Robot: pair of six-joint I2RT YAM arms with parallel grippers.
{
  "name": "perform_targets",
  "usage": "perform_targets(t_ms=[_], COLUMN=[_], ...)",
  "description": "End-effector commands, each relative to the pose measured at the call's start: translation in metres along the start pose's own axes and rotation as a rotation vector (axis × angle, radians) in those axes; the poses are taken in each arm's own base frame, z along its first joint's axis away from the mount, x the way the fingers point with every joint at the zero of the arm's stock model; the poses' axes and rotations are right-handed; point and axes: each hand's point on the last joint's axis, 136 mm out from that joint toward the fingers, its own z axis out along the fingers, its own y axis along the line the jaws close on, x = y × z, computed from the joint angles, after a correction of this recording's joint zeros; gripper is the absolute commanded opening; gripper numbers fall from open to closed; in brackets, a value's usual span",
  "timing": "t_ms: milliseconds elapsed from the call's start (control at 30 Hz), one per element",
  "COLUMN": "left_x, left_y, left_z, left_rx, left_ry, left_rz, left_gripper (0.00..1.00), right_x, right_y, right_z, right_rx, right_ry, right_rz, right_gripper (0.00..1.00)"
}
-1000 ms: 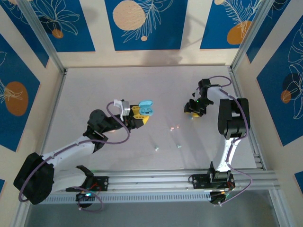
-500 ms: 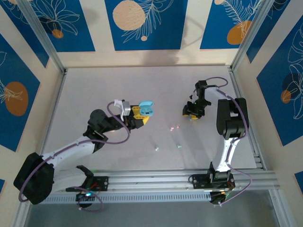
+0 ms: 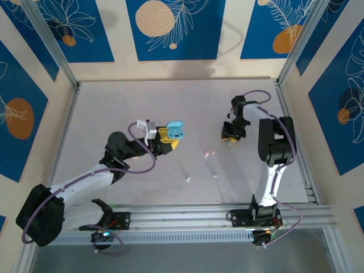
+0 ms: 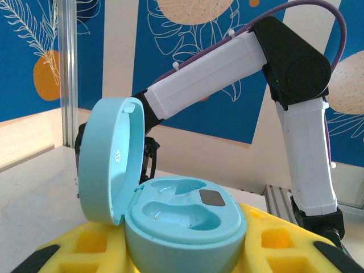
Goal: Insert the wireless bluetooth earbuds into the charging case
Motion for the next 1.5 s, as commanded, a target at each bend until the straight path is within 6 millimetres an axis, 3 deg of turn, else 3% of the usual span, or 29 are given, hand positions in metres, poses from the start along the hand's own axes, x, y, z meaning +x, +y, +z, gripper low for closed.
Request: perform_targets(t_ms=[0, 567, 933, 1200, 1367, 1467], left_x=[-0.012, -0.011, -0.011, -0.011, -0.009, -0.007], left_y=[-0.005, -0.006, -0.006, -0.006, -0.004, -0.003], left_z=[-0.002, -0.003, -0.004, -0.004, -0.004, -0.004], left_rx=[0.003, 0.003, -0.003, -0.002, -0.009, -0.012], left_ry=[-0.033, -0.033, -0.032, -0.031, -0.025, -0.021], left_rz=[0.037, 0.039, 0.042, 0.041, 0.043, 0.043], left_gripper=[0.22, 0.22, 0.22, 0.22, 0.22, 0.22], right_x=[0.004, 0.008, 0.014, 0.013, 0.010, 0.011], right_y=[-0.001, -0.009, -0.005, -0.004, 0.011, 0.030], right_z=[0.001, 0.008, 0.007, 0.006, -0.013, -0.040], right_rx=[0.029, 0.161, 0.180, 0.187, 0.116, 0.014], right_ry=[0.030, 0.051, 0.068, 0.058, 0.001, -0.071], right_rz=[0.004, -0.051, -0.061, -0.062, -0.065, -0.060], right_gripper=[0.29, 0.25, 0.28, 0.23, 0.21, 0.21])
